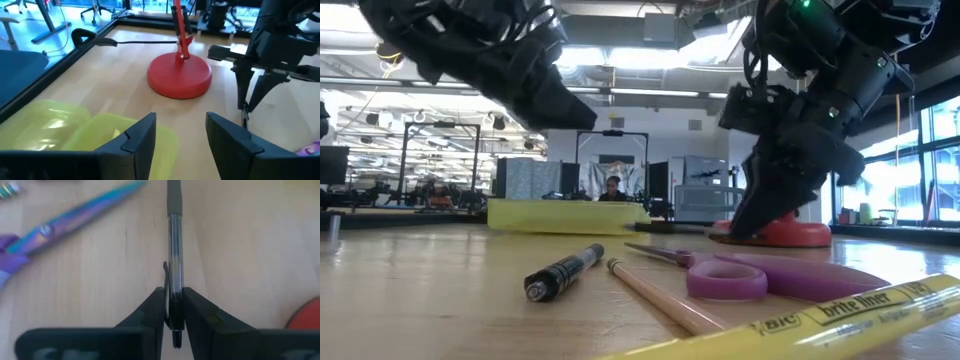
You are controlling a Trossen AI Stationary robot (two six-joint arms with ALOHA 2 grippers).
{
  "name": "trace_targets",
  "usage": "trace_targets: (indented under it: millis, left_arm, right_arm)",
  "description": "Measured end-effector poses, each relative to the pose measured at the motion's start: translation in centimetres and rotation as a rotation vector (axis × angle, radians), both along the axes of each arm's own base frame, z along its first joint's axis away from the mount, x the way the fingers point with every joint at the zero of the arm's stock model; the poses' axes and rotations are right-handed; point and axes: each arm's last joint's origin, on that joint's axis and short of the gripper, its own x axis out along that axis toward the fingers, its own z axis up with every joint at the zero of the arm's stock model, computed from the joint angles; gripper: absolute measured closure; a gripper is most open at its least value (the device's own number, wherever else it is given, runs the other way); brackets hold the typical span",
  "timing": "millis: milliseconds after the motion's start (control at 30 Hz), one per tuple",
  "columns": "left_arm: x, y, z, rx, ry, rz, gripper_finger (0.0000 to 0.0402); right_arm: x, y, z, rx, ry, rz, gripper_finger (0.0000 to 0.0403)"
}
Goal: Pick & place school supplies into a supply box
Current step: Put the top black transparent pen into the yellow supply box
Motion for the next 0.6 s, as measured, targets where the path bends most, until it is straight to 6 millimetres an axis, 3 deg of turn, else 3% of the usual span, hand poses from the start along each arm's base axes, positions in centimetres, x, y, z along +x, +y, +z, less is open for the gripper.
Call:
trace_targets:
  millis: [167,333,600]
  left_arm:
    - [-1.0,-0.3,-1.4,-0.009,-0.067,0.000,0.0236]
    - [-2.4,-0.7,-2.1,0.002,-0.240,-0.081,0.0240]
    - [-4.5,-1.2,-2.3,0.011,-0.436,-0.162,0.0238]
  right_arm:
    - [-0.1,-0.1,1.6,-0.024,-0.067,-0.019,0.0337]
    - [-0.2,-0.4,4.4,-0.095,-0.197,-0.043,0.0336]
    - [0.8,-0.4,9.7,-0.196,-0.603,-0.014,0.0336]
